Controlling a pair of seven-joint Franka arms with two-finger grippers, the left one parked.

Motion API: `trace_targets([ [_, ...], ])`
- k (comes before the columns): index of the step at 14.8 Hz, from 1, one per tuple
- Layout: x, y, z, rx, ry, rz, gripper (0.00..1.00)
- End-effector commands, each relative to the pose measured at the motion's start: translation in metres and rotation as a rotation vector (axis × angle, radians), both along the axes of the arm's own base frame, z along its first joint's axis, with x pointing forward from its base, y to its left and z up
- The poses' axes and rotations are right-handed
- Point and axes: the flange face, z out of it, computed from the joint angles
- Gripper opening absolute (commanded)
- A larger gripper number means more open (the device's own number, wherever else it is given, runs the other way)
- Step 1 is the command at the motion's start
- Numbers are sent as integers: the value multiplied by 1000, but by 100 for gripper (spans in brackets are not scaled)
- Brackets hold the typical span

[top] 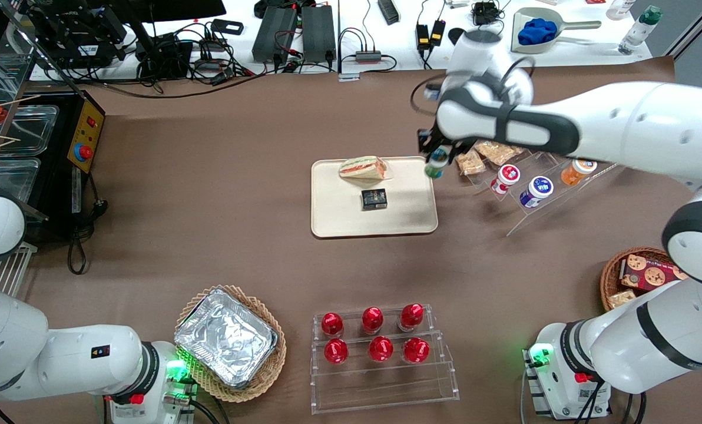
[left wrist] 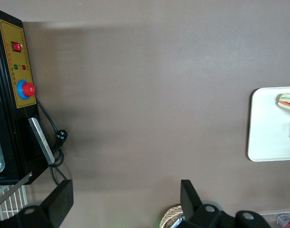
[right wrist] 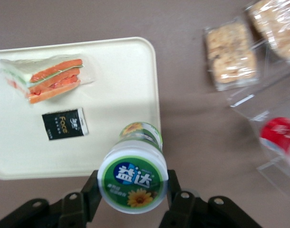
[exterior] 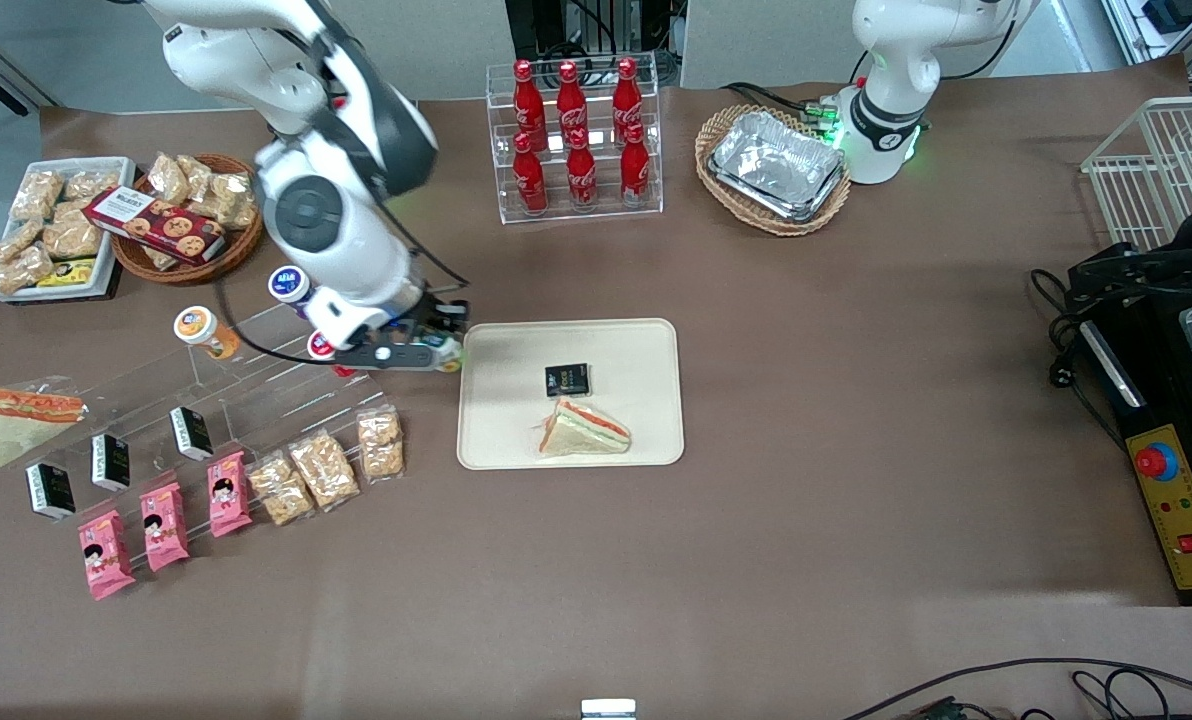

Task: Place green gum on tray
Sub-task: 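Lift the gum bottle and carry it toward the cream tray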

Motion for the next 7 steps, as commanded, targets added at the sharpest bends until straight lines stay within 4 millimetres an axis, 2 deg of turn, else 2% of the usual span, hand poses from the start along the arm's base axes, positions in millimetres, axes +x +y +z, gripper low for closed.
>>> trace_targets([
  [1,-16,25,-64,-8,-42,-29,27],
  [5,-24,49,-104,-6,-57,-27,27],
  [7,-23,51,-116,-3,-64,-31,27],
])
